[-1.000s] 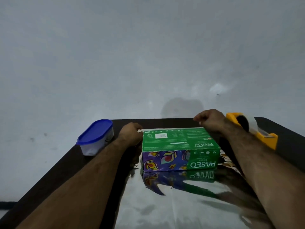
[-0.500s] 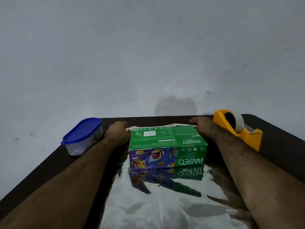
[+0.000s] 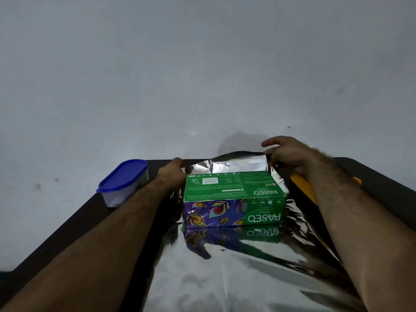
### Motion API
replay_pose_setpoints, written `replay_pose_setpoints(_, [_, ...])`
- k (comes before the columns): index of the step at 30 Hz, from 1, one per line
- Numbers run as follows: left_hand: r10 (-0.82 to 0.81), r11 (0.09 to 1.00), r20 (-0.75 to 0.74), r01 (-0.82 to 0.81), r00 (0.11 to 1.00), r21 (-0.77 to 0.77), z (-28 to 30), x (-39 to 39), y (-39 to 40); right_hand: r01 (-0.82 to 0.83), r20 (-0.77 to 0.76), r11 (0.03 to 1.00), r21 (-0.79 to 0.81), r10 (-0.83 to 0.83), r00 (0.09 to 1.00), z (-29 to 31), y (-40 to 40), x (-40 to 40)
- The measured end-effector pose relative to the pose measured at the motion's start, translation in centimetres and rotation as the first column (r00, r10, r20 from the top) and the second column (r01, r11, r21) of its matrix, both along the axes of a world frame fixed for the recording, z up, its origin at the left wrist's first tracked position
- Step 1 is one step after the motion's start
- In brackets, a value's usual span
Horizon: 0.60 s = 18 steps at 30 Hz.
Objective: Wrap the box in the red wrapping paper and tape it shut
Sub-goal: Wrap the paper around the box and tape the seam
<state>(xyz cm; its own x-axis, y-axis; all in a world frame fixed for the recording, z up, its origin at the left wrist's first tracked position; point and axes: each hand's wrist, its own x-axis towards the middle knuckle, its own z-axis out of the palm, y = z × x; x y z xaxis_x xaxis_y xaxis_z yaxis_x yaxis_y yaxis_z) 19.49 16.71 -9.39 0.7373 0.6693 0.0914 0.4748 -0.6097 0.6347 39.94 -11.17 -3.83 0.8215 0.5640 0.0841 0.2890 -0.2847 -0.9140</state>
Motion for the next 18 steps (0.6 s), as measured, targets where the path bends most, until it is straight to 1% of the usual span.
replay_pose_setpoints(1, [-0.011, 1.0, -0.034, 0.012, 0.999, 0.013, -0.4, 0.1, 0.5, -0.02, -0.004, 1.0, -0.016, 0.02, 1.0, 0.2, -0.1, -0.1])
replay_pose_setpoints(3, [-0.015, 1.0, -0.031, 0.016, 0.999, 0.022, -1.7, 0.8, 2.1, -0.053, -0.013, 0.998, -0.042, 0.053, 0.999, 0.4, -0.2, -0.3])
replay_pose_setpoints(6, [0.007, 0.999, 0.034, -0.008, 0.999, 0.034, -1.4, -0.2, 1.3, -0.086, 0.01, 0.995, -0.052, 0.087, 0.996, 0.5, -0.4, -0.4])
replay_pose_setpoints(8, [0.016, 0.997, 0.08, -0.021, 0.997, 0.068, -1.0, -0.6, 1.0, -0.117, 0.017, 0.992, -0.055, 0.118, 0.993, 0.8, -0.8, -0.5])
replay_pose_setpoints(10, [0.052, 0.998, 0.158, -0.059, 0.986, 0.038, -0.6, -1.0, 0.8, -0.15, -0.002, 0.987, -0.049, 0.15, 0.989, 1.2, -1.3, -0.8])
replay_pose_setpoints(12, [0.113, 0.993, 0.256, -0.104, 0.96, -0.048, 0.0, -1.5, 0.1, -0.176, 0.008, 0.982, -0.068, 0.177, 0.984, 1.6, -2.1, -1.2])
replay_pose_setpoints(13, [0.126, 0.991, 0.32, -0.102, 0.939, -0.089, 0.3, -1.8, -0.4, -0.18, 0.022, 0.98, -0.083, 0.182, 0.983, 1.8, -2.4, -1.2])
replay_pose_setpoints(15, [0.121, 0.985, 0.454, -0.049, 0.883, -0.167, 0.9, -2.3, -1.6, -0.191, 0.051, 0.975, -0.113, 0.198, 0.979, 2.3, -2.9, -1.2])
replay_pose_setpoints(17, [0.1, 0.985, 0.532, -0.008, 0.841, -0.173, 1.8, -3.1, -2.7, -0.201, 0.08, 0.967, -0.16, 0.216, 0.973, 2.8, -3.5, -1.4])
replay_pose_setpoints(18, [0.079, 0.99, 0.529, -0.006, 0.845, -0.139, 2.3, -3.5, -3.1, -0.204, 0.1, 0.958, -0.201, 0.227, 0.969, 3.0, -3.9, -1.4])
